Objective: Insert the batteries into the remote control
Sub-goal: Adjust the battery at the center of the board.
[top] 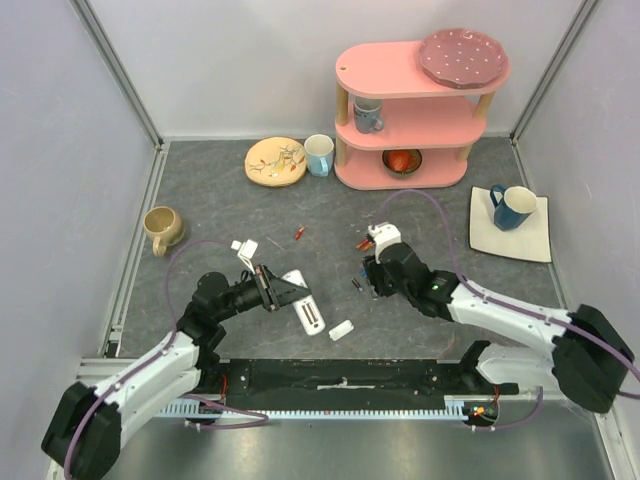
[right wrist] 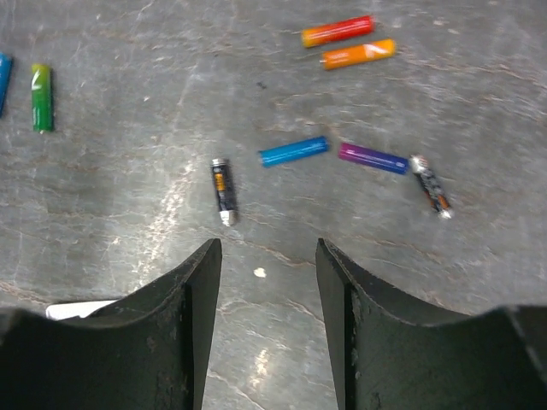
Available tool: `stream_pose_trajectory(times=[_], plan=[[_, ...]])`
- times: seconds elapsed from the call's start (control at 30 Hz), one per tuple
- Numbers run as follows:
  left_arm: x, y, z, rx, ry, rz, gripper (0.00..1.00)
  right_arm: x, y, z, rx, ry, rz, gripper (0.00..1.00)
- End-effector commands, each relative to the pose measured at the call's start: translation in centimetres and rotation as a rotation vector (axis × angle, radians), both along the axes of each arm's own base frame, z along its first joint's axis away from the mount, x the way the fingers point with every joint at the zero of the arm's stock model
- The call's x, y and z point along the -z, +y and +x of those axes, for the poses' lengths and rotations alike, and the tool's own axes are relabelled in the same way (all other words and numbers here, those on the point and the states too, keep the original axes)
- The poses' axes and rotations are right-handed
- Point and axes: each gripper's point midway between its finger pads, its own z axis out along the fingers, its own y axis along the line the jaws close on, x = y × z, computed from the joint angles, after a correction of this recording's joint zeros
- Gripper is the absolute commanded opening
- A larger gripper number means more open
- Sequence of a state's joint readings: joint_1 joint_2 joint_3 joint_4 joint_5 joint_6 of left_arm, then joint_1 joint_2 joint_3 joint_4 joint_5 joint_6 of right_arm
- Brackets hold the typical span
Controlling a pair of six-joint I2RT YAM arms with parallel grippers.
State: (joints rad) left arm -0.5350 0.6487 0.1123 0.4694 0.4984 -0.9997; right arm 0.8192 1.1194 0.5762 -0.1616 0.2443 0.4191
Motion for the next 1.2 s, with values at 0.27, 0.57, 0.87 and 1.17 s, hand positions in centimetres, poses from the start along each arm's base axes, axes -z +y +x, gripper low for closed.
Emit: stream_pose_trajectory(times=[0.27,0.57,0.87,1.17], plan=[[-5.5,-1.6,-4.6,0.338,-0.105,-0.201,0.02,1.4,4.8,-0.1,-0.124,-0.012,-0.142,0.51],[-5.1,-0.8,-4.9,0.278,-0.138,-0.174,0.02,3.3,5.6,0.6,-0.123,0.007,-0.189,0.48],[-5.0,-0.7,-4.9,0.273,-0.146,-0.161,0.02,4.8,5.8,1.1,-0.12,0.029,-0.216,0.46],[-4.6,-0.4,-4.8,0.242,-0.136,-0.163,0.02,3.2,5.5,1.3,-0.09,0.009,-0.146,0.48]])
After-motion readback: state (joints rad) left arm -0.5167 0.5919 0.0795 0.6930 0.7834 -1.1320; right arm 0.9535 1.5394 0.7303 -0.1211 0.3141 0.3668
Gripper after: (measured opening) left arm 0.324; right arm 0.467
